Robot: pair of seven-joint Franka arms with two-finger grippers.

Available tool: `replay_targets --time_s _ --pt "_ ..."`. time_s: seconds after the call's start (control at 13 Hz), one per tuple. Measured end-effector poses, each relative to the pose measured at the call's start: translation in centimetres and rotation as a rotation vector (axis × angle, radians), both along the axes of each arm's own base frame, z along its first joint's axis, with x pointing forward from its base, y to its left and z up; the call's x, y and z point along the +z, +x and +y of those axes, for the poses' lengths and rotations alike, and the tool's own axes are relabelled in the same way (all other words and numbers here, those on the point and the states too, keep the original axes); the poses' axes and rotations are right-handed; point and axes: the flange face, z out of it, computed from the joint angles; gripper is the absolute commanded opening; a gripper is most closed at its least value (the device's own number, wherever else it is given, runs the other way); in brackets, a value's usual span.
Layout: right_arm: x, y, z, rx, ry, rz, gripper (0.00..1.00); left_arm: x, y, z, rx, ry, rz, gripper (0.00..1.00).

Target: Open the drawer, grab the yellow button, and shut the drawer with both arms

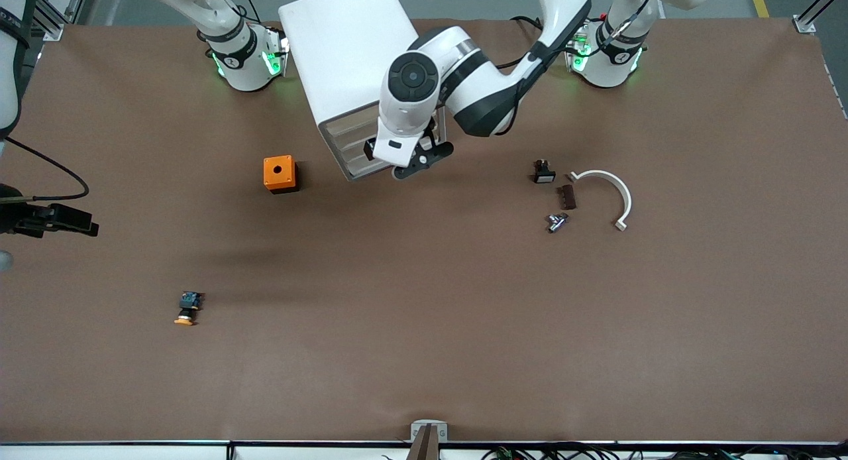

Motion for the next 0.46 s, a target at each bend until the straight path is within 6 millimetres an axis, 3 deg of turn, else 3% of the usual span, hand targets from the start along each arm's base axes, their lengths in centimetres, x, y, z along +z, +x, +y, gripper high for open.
replay_targets --time_s 0.23,0.46 --pt "3.0 -1.6 1.7 0.026 0.011 0.004 1.0 6.1 3.3 5.1 -0.051 0.001 -0.084 1.0" --pt "6.0 -4.8 2.3 0.038 0.028 -0.007 1.0 11.9 6.7 12.6 -0.105 0.005 -0.114 0.99"
